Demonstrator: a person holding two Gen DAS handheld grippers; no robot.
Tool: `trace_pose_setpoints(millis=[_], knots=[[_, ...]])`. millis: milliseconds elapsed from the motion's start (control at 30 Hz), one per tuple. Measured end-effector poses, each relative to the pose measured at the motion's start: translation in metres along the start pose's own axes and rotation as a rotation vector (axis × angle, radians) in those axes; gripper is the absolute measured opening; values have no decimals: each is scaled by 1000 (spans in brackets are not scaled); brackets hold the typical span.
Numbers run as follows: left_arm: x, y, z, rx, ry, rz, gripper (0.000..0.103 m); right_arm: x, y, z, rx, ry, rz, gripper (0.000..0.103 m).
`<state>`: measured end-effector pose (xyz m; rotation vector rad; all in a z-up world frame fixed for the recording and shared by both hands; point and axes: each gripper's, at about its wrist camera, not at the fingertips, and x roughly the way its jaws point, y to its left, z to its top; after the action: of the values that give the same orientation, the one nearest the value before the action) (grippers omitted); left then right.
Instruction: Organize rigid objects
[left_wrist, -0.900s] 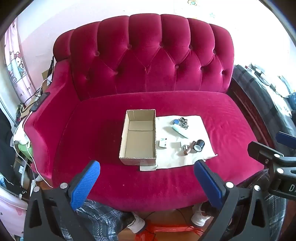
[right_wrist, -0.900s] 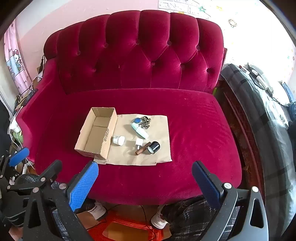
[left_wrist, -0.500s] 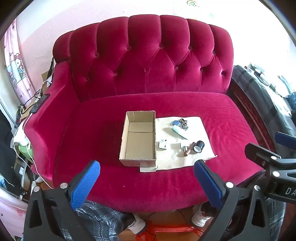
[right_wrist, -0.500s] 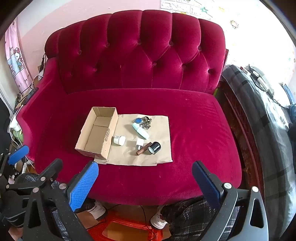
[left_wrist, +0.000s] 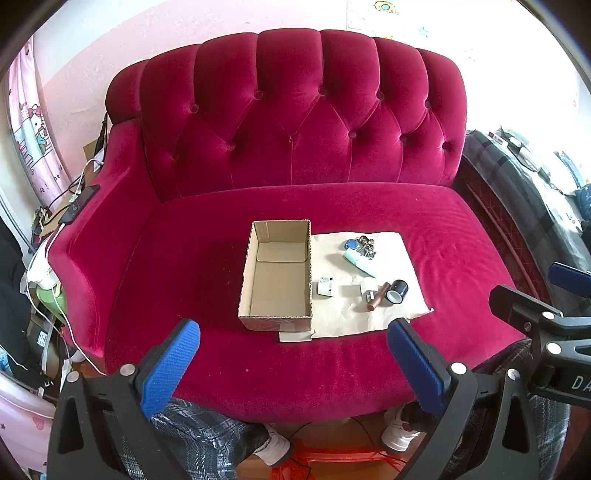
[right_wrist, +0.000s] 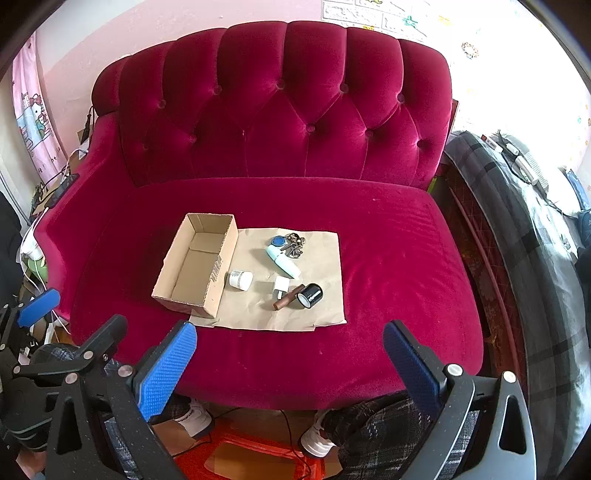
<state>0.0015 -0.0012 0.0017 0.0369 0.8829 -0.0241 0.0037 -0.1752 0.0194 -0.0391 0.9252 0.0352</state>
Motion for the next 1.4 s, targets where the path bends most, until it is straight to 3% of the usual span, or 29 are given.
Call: trace_pose_setpoints(millis=[1400], knots=[[3, 9, 3, -16, 5, 8, 103, 1, 0, 7, 1, 1, 7, 103]])
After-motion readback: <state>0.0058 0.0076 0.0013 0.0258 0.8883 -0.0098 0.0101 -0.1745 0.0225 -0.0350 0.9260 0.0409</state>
